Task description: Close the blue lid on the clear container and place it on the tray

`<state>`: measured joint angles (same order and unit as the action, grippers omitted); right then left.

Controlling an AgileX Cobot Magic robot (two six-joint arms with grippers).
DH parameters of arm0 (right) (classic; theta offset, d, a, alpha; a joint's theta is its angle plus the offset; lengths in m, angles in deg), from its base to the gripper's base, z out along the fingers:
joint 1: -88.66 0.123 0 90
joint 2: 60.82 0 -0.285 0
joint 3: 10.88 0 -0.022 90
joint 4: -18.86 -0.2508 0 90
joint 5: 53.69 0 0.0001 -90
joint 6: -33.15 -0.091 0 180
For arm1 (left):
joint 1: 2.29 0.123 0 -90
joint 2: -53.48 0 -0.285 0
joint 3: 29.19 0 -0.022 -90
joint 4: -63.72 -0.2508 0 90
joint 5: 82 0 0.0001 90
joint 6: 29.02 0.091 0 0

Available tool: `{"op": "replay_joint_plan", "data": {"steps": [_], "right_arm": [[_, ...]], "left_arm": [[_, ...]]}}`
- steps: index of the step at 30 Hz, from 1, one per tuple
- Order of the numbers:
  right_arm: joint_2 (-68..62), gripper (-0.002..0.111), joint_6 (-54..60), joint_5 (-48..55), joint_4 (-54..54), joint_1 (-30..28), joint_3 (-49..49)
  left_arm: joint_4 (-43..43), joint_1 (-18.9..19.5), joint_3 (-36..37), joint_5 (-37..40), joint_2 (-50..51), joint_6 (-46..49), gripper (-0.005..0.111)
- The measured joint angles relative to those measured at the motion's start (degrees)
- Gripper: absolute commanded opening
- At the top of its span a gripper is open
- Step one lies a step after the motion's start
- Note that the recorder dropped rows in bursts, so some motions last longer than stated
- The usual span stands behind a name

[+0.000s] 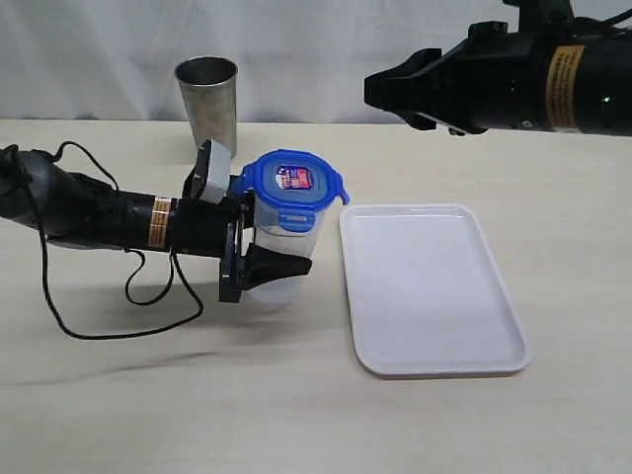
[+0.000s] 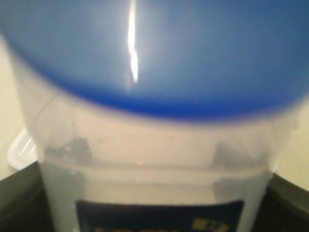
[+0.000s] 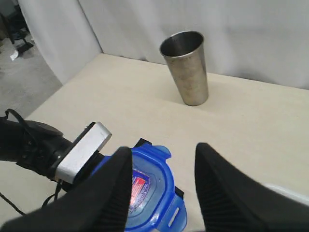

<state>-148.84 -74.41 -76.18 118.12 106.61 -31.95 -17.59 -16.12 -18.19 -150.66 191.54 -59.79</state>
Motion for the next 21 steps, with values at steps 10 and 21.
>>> {"op": "replay_joint_plan", "data": {"steps": [10,21], "right_arm": [[1.99,0.041,3.33,15.67,0.85,10.22,0.00],[-8.41,0.041,68.25,55.60,-64.46,13.49,13.32]], "left_arm": [[4.31,6.22,10.60,0.00,-7.37,6.95,0.000],[3.80,5.64,13.95,0.13,-7.73,11.16,0.000]]}}
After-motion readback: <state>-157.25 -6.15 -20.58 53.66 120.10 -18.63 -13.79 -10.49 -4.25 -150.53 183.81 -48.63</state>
